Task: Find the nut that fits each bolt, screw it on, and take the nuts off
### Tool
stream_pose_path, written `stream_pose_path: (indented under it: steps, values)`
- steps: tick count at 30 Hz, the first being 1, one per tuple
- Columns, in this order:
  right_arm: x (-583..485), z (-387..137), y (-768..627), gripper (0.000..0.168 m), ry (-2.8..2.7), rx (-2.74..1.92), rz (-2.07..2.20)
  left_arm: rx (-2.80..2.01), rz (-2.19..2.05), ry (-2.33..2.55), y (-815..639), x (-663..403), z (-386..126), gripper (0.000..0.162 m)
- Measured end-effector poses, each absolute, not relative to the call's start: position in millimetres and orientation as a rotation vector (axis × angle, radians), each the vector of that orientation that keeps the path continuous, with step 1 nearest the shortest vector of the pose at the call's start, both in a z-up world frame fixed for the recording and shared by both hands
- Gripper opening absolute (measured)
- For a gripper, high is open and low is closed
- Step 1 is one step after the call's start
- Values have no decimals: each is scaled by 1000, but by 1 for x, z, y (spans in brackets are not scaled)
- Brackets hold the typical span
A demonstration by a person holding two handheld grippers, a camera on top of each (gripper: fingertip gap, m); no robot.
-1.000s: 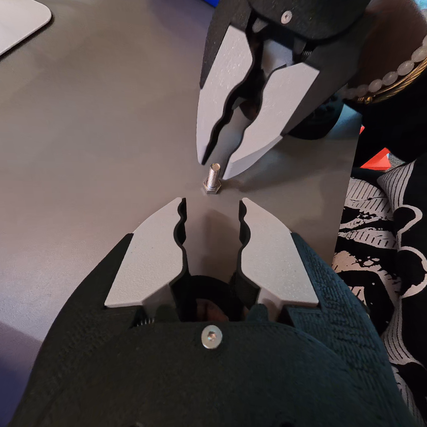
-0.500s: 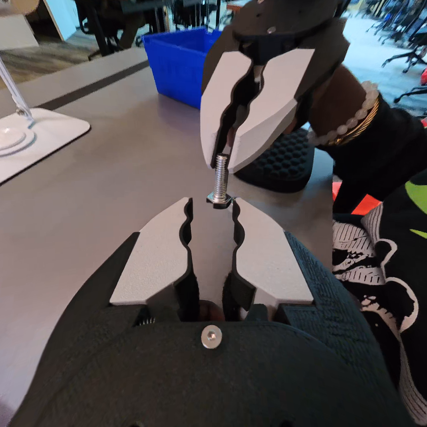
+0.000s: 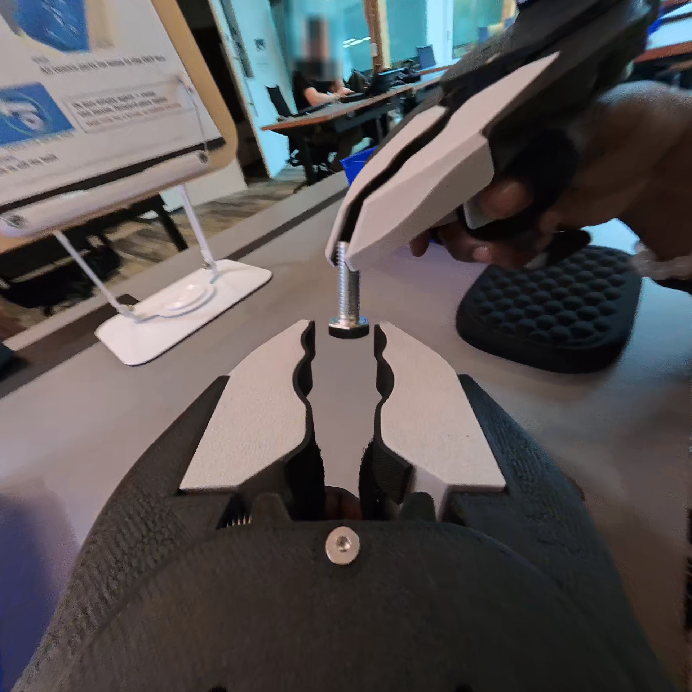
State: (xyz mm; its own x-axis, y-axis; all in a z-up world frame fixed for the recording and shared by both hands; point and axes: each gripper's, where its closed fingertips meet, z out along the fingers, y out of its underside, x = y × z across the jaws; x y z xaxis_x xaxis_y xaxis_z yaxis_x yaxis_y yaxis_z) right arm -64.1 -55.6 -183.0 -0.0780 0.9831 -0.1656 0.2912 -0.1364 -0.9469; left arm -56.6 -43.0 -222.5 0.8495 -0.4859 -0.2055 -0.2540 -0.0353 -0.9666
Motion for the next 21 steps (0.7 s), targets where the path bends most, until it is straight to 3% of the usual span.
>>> stream_pose_path:
  steps: [21]
  values:
    - [-65,-181,-63,10,-1494,-1459,1082,-1618,-113,598,-35,-51,-224,17]
